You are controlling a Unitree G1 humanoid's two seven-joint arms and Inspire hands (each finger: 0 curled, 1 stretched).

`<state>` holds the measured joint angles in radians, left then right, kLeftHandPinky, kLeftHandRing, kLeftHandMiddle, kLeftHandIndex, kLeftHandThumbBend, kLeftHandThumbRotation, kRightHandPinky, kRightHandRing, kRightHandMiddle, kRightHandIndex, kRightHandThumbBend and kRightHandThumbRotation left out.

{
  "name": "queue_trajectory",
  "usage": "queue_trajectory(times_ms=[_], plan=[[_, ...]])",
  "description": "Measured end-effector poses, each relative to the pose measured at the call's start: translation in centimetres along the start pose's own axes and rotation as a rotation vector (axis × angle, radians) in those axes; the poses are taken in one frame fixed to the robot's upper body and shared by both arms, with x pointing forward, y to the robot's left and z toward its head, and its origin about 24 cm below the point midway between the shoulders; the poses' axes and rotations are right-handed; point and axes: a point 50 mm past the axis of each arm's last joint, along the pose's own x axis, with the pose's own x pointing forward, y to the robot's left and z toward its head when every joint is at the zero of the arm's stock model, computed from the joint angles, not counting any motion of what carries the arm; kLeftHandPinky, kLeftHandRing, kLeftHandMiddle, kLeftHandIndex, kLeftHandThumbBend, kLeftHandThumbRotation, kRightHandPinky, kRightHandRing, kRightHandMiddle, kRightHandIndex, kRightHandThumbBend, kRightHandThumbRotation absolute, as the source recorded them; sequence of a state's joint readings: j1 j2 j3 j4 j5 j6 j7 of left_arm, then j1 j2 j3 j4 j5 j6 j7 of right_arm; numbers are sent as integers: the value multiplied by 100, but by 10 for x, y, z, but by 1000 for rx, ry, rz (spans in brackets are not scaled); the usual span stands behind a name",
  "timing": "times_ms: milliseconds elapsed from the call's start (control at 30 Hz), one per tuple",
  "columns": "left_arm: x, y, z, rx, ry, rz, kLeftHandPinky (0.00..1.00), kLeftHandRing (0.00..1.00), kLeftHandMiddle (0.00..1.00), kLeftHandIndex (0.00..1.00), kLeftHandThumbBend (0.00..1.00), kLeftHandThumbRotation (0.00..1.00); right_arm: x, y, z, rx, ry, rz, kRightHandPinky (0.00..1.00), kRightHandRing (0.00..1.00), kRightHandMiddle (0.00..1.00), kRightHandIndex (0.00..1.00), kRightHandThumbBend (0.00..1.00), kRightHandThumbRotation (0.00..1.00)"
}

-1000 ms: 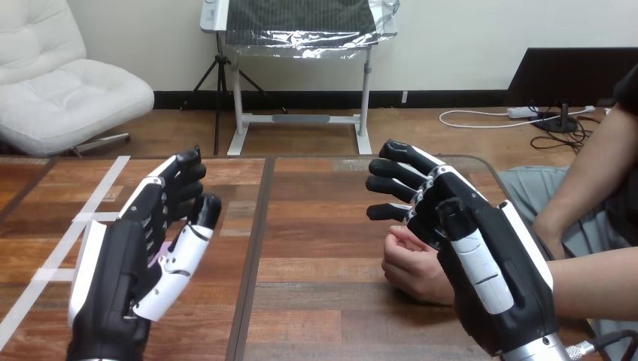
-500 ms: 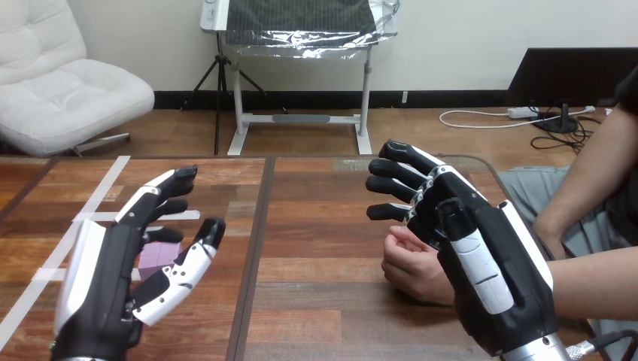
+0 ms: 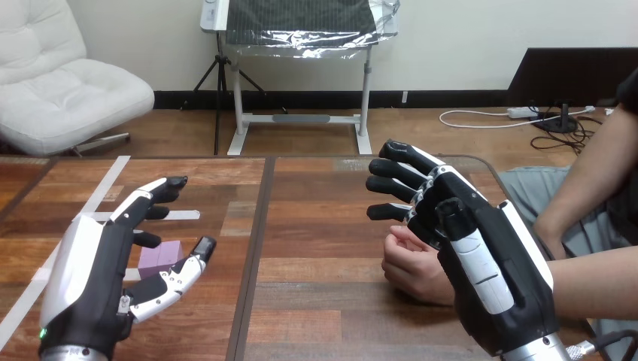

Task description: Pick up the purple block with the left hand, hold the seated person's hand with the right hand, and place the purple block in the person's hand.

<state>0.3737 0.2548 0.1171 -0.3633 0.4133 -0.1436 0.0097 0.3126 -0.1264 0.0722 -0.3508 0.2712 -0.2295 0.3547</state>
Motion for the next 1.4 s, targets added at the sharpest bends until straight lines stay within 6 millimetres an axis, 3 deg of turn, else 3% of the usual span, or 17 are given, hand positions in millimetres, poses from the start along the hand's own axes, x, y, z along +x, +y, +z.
queue_trajectory(times_ms=[400,1400], plan=[[11,2,-11,116,23,-26,75,79,83,80,62,32,0,0,0,-3,-2,0,71,80,81,82,73,77],[36,7,-47,257,115,-68,75,78,82,80,66,31,0,-1,1,-17,-3,-2,70,80,81,82,73,77]])
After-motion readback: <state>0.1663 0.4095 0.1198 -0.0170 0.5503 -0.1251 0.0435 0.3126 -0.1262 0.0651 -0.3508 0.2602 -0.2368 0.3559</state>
